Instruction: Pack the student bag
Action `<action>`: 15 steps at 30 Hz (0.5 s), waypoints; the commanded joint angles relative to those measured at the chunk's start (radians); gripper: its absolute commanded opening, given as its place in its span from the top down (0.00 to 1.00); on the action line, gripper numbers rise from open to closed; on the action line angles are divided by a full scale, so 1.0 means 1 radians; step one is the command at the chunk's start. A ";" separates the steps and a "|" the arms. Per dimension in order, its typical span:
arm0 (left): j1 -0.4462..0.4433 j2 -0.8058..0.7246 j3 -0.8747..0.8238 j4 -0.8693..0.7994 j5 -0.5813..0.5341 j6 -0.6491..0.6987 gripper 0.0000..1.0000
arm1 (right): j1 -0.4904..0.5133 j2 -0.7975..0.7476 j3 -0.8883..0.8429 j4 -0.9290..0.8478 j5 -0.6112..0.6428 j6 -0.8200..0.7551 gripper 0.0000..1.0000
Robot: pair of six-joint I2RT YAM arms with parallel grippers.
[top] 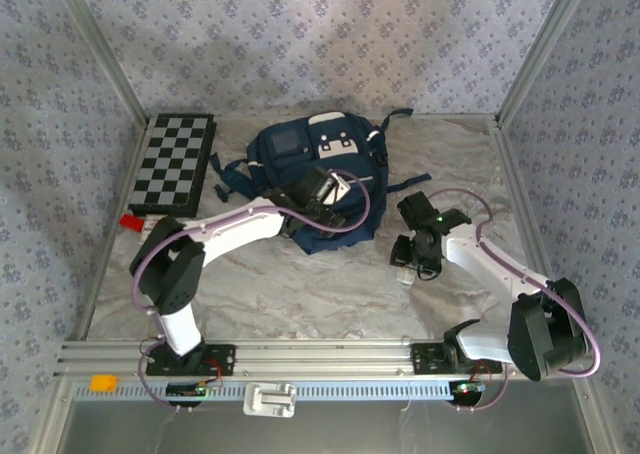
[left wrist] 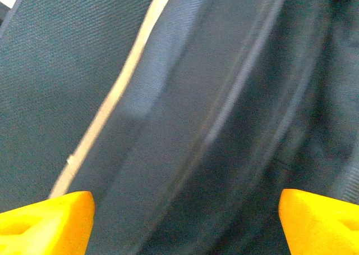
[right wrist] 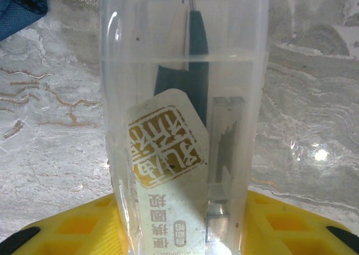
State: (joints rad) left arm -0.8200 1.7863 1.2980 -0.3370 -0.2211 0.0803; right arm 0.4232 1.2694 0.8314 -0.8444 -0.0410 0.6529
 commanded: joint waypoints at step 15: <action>0.137 0.057 0.156 -0.057 0.146 -0.009 0.58 | -0.003 -0.011 0.070 -0.054 -0.021 -0.050 0.56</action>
State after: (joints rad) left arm -0.6907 1.8664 1.4181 -0.3611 -0.1158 0.0807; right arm 0.4232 1.2694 0.8623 -0.8551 -0.0528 0.6392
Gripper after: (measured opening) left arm 0.447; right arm 0.445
